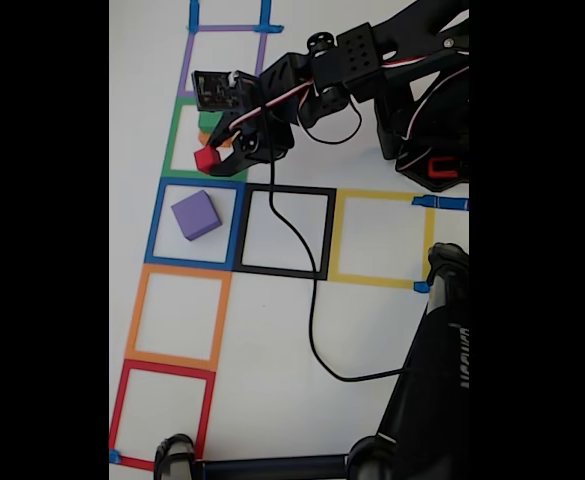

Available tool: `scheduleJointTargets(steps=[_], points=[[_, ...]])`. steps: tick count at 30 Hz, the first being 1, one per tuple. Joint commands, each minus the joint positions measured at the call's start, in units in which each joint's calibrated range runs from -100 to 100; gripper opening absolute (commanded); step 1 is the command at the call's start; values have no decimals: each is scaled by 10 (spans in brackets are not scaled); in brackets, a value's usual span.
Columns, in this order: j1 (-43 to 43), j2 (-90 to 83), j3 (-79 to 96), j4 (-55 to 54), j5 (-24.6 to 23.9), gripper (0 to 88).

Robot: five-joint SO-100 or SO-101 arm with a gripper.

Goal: Tower of hanoi

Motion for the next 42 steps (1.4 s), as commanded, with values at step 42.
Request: scheduleJointTargets(steps=[42], points=[[-55,466,-111,-421,7,39]])
